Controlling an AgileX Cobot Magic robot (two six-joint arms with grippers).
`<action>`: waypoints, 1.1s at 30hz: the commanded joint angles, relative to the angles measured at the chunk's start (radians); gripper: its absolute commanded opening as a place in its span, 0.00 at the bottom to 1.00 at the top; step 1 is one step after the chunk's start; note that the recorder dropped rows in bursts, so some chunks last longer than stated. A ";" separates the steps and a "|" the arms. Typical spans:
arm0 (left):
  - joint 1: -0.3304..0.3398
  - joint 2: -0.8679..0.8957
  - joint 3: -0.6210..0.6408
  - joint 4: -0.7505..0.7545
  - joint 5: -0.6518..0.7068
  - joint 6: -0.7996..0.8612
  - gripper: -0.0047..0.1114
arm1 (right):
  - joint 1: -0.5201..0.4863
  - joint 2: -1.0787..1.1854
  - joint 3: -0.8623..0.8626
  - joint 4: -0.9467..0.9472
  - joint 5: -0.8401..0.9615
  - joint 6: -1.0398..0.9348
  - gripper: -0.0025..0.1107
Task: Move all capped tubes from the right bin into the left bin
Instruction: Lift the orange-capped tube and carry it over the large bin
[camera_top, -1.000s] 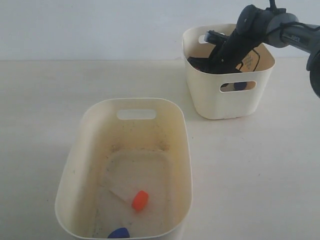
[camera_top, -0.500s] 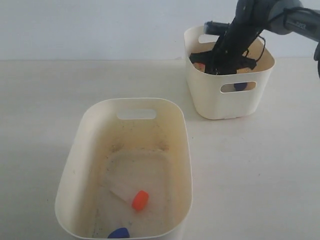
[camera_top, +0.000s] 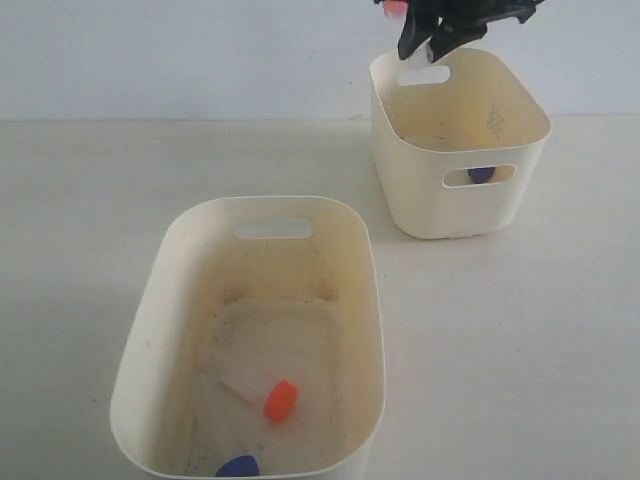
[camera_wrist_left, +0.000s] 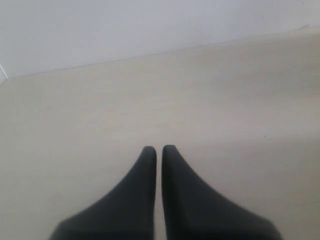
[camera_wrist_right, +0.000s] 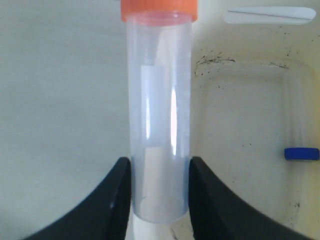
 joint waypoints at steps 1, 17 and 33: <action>-0.001 0.000 -0.004 0.002 -0.006 -0.010 0.08 | -0.003 -0.087 -0.002 -0.029 0.083 -0.020 0.02; -0.001 0.000 -0.004 0.002 -0.006 -0.010 0.08 | -0.001 -0.475 0.316 0.219 0.083 -0.143 0.02; -0.001 0.000 -0.004 0.002 -0.006 -0.010 0.08 | 0.391 -0.588 0.701 0.288 0.083 -0.054 0.02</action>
